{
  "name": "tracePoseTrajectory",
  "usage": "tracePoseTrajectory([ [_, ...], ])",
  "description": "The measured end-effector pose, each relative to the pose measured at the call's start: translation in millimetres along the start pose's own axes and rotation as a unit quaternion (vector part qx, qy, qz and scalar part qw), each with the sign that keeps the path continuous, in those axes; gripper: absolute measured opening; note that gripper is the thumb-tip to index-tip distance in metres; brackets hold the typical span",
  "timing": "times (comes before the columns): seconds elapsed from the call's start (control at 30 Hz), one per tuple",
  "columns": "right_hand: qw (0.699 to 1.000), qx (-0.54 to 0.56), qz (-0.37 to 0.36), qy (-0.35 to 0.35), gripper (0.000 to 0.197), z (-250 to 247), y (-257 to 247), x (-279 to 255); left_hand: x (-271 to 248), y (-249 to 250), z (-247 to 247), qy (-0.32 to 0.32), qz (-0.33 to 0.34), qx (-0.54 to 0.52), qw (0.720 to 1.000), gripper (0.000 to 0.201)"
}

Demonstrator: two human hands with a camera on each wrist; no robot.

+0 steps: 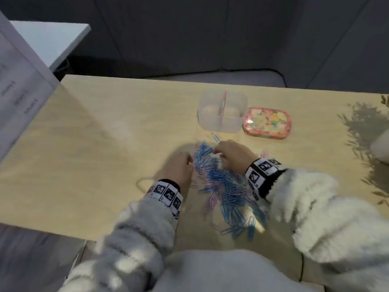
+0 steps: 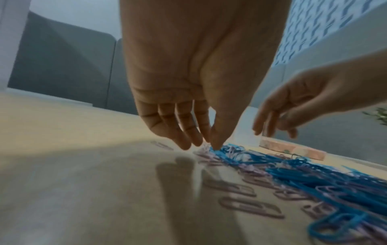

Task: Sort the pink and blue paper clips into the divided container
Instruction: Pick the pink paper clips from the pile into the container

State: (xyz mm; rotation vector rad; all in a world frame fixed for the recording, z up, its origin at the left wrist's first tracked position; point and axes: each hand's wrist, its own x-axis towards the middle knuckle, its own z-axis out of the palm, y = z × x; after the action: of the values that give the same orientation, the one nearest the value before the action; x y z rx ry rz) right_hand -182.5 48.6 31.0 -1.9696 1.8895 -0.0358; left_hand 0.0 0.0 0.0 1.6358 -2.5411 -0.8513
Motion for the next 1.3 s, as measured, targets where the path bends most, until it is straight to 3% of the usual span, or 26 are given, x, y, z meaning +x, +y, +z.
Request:
tracePoseTrajectory([
  [0.13, 0.997, -0.063, -0.042, 0.006, 0.046, 5, -14, 41, 9, 2, 4, 0.034, -0.035, -0.048, 0.998, 0.017],
  [0.27, 0.989, -0.132, -0.059, -0.008, 0.029, 13, -17, 56, 13, 9, 8, 0.046, -0.069, -0.009, 0.997, 0.019],
  [0.37, 0.994, -0.101, -0.048, -0.009, 0.018, 15, -10, 54, 15, 9, 12, 0.025, -0.072, 0.003, 0.997, 0.017],
  [0.53, 0.995, 0.098, 0.034, -0.006, 0.012, 12, 21, 23, 5, 0, 9, 0.022, -0.024, -0.051, 0.998, 0.006],
  [0.6, 0.991, 0.109, 0.051, -0.061, 0.010, 6, 31, 10, -3, -1, 7, 0.003, 0.017, -0.079, 0.997, 0.004],
  [0.67, 0.987, 0.087, 0.064, -0.121, 0.010, 0, 38, 5, -12, 1, 8, -0.060, 0.070, -0.076, 0.993, 0.006],
  [0.73, 0.988, 0.093, 0.074, -0.095, 0.014, -4, 38, 9, -16, 2, 11, -0.091, 0.092, -0.055, 0.990, 0.013],
  [0.83, 0.989, 0.120, 0.079, 0.017, 0.020, -3, 25, 26, -5, 4, 9, -0.011, 0.037, -0.051, 0.998, 0.018],
  [0.9, 0.990, 0.110, 0.086, 0.028, 0.020, 2, 12, 39, 9, 7, 5, 0.047, -0.010, -0.046, 0.998, 0.018],
  [0.97, 0.990, 0.082, 0.111, 0.023, 0.014, 10, 0, 49, 21, 14, 4, 0.061, -0.029, -0.022, 0.997, 0.020],
  [1.13, 0.985, 0.082, 0.150, -0.018, 0.008, 21, -5, 47, 27, 26, 13, 0.027, 0.005, 0.122, 0.992, 0.019],
  [1.23, 0.984, 0.078, 0.147, -0.065, 0.008, 18, 7, 33, 19, 22, 23, 0.023, 0.041, 0.114, 0.992, 0.017],
  [1.3, 0.985, 0.098, 0.138, -0.045, 0.013, 15, 12, 31, 12, 20, 28, 0.039, 0.071, 0.086, 0.993, 0.017],
])
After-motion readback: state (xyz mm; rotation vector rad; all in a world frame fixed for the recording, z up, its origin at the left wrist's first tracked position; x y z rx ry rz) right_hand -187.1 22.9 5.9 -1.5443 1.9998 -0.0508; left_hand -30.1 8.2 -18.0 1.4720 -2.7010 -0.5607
